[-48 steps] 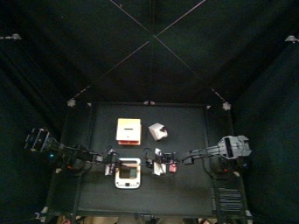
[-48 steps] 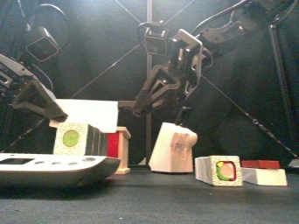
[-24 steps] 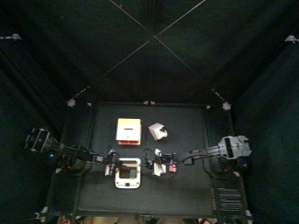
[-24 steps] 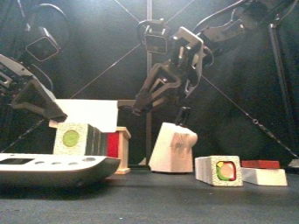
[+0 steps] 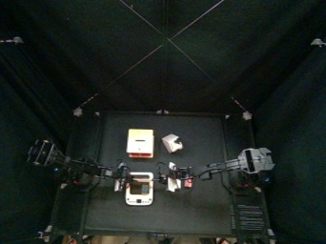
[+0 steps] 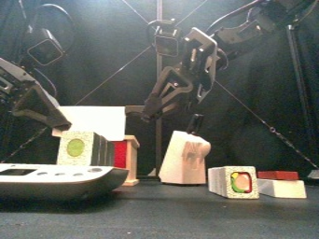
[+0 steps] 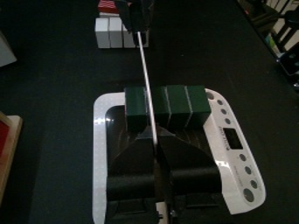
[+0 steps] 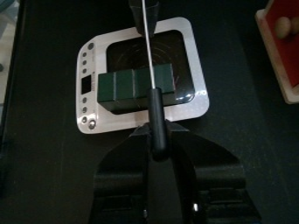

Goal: Cut sushi roll

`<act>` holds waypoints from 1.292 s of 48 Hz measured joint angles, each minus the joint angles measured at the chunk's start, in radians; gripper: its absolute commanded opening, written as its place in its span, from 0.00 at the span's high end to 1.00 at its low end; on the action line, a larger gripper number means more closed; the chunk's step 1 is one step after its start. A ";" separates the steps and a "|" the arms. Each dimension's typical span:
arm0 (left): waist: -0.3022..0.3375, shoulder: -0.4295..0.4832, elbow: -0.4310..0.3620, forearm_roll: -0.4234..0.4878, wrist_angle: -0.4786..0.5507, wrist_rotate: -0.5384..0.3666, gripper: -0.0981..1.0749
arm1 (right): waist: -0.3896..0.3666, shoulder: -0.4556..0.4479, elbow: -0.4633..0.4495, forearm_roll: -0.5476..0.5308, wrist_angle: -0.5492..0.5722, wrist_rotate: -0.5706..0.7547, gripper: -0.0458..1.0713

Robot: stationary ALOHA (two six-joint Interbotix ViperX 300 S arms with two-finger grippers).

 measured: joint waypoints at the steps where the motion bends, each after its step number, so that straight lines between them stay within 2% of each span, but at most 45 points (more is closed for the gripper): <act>1: 0.000 0.003 0.000 -0.002 0.000 0.000 0.68 | 0.002 0.000 0.000 0.000 0.000 0.000 0.50; 38: 0.003 0.044 -0.005 -0.012 -0.002 0.003 0.68 | -0.005 0.026 0.009 0.002 -0.012 -0.003 0.50; 62: 0.000 0.147 -0.031 -0.012 -0.003 -0.002 0.68 | 0.002 0.084 0.009 0.006 -0.014 -0.002 0.50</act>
